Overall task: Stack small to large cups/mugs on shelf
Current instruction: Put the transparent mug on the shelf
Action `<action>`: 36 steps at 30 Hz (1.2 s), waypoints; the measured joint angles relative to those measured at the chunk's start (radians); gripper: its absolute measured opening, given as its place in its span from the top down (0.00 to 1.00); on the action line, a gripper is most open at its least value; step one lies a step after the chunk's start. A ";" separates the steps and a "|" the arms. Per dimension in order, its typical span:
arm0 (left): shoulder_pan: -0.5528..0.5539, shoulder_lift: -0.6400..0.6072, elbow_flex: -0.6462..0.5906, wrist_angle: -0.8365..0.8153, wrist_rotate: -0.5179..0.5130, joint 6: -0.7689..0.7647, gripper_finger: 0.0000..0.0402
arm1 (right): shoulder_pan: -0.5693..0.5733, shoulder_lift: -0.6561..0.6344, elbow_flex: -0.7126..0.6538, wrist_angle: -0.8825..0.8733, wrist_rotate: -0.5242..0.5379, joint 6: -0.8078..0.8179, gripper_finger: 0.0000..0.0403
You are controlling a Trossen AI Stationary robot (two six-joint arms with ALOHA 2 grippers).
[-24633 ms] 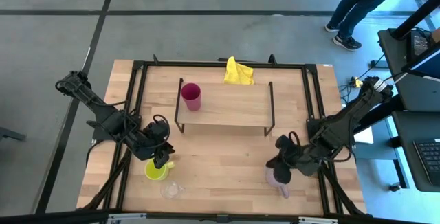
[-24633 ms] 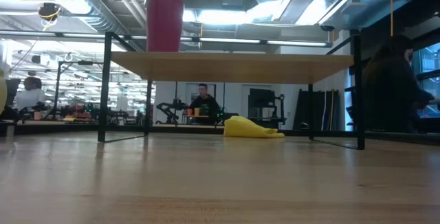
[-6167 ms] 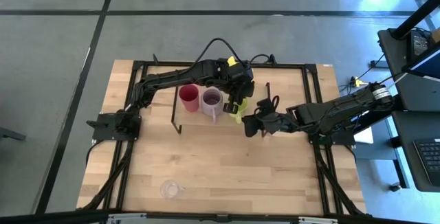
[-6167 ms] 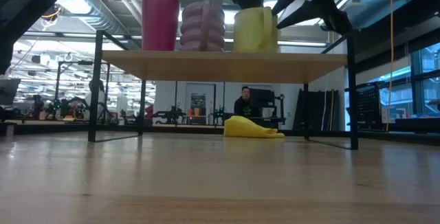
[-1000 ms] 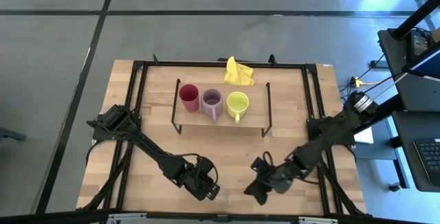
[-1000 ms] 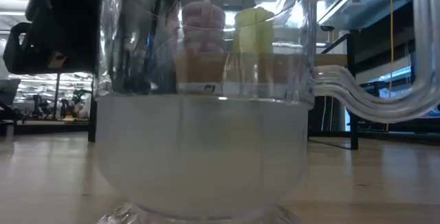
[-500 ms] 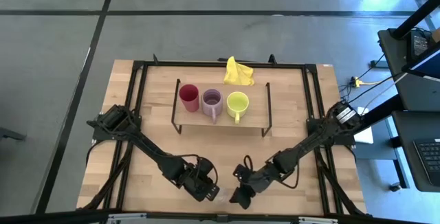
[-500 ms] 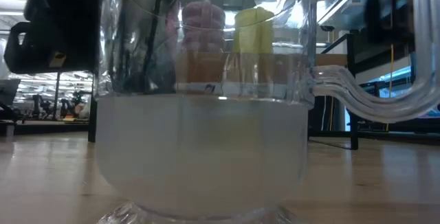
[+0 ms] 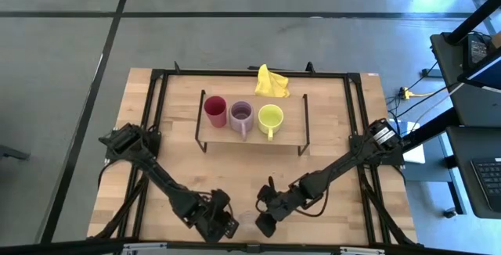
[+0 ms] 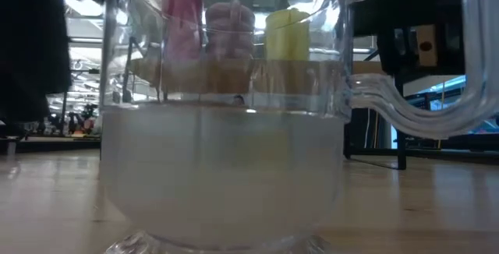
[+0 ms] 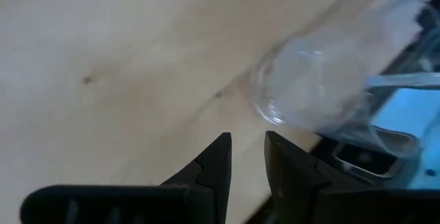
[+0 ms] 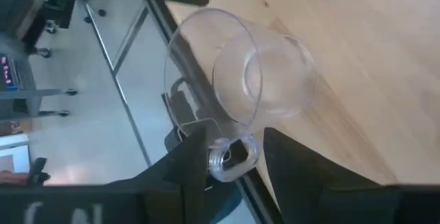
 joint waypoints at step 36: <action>0.125 0.000 0.000 0.130 -0.023 0.260 0.79 | -0.033 0.005 0.000 -0.054 -0.025 0.024 0.65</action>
